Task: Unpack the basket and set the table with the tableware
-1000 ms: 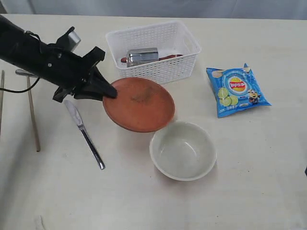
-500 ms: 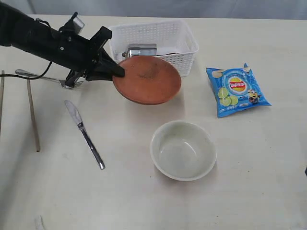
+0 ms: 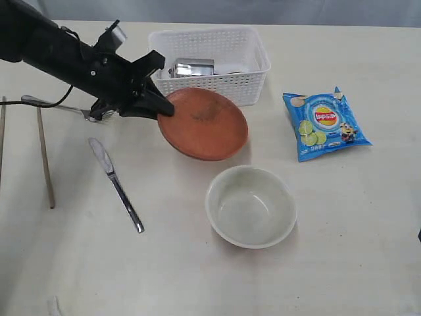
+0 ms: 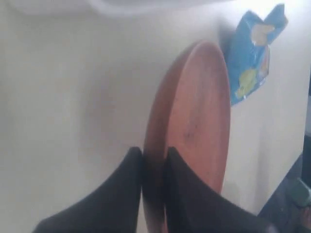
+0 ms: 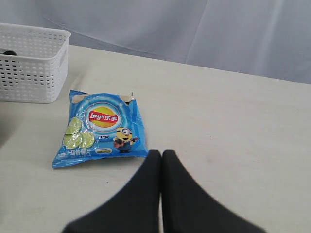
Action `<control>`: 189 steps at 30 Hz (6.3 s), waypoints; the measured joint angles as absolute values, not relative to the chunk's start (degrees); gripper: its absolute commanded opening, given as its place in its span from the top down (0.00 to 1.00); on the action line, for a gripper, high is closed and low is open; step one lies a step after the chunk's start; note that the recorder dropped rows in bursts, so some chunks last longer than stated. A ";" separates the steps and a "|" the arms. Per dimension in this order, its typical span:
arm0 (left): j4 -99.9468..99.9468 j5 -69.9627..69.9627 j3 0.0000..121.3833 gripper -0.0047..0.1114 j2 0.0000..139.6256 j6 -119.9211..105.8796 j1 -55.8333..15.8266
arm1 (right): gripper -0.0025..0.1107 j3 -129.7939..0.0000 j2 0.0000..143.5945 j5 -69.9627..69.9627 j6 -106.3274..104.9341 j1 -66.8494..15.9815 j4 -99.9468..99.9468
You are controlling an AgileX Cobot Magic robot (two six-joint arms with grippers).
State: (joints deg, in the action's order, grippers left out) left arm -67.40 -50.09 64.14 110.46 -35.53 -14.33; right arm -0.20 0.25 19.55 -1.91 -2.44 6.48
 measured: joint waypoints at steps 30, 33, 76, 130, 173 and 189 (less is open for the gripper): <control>-77.66 -36.47 69.60 0.55 119.56 -34.51 -23.95 | 0.98 -0.20 0.25 19.55 -1.91 -2.44 6.48; -74.95 -37.30 69.87 0.55 118.77 -34.41 -23.33 | 0.98 -0.20 0.25 19.55 -1.91 -2.44 6.48; -27.44 11.02 22.87 0.96 20.79 -25.44 -28.66 | 0.98 -0.20 0.25 19.55 -1.91 -2.44 6.48; -4.62 -24.69 46.36 0.96 102.19 2.75 9.88 | 0.98 -0.20 0.25 19.55 -1.91 -2.44 6.48; -24.17 -39.12 55.31 0.57 96.69 8.33 -22.94 | 0.98 -0.20 0.25 19.55 -1.91 -2.44 6.48; -14.42 -33.70 44.18 0.57 93.90 33.88 -29.62 | 0.98 -0.20 0.25 19.55 -1.91 -2.44 6.48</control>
State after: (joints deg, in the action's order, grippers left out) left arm -14.42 -33.70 44.18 93.90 33.88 -29.62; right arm -0.20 0.25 19.55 -1.91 -2.44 6.48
